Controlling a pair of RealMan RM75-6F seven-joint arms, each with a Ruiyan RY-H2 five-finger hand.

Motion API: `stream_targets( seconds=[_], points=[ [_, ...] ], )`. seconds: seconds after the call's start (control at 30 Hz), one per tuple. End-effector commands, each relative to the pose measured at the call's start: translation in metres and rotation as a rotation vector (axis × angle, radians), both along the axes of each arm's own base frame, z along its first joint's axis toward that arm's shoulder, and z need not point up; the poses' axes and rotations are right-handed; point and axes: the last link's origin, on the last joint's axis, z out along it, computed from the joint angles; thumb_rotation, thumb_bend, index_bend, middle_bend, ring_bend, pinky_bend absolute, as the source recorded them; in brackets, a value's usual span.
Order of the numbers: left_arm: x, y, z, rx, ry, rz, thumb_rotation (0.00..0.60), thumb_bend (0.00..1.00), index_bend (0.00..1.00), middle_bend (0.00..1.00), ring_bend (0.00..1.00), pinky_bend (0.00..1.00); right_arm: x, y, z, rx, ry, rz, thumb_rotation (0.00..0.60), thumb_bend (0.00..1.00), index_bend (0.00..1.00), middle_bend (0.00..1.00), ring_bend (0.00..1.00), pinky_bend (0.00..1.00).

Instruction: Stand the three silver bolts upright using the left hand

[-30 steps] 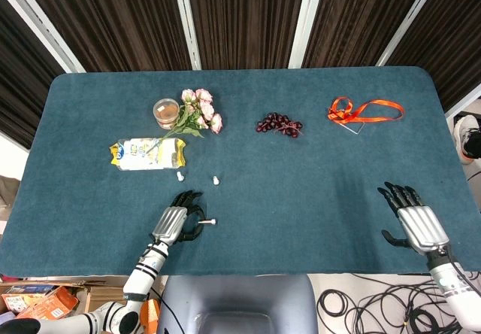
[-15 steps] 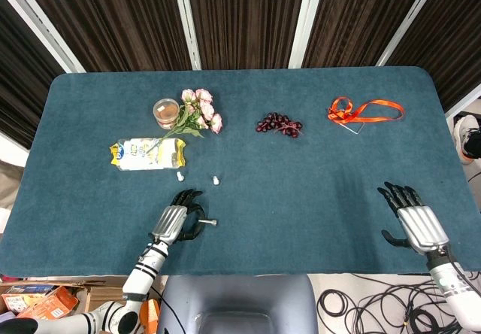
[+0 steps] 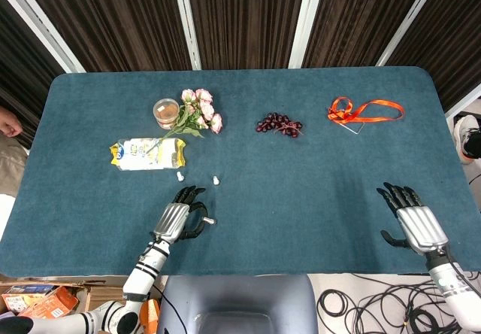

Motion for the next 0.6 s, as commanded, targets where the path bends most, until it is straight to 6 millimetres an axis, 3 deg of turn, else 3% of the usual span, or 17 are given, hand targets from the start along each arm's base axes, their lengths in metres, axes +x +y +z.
stream_targets(
  seconds=[0.03,0.6],
  points=[
    [0.003,0.0,0.0015,0.004,-0.002,-0.007,0.6,0.43,0.56,0.13,0.02,0.01,-0.0002,-0.0003,-0.0002,0.0,0.001,-0.001,0.6,0.24,0.0,0.0,0.0,0.0],
    [0.009,-0.0049,-0.008,0.011,0.06,-0.066,0.6,0.41,0.56,0.13,0.03,0.01,-0.0008,-0.0003,0.0004,0.006,0.0,-0.007,0.6,0.24,0.0,0.0,0.0,0.0]
  ],
)
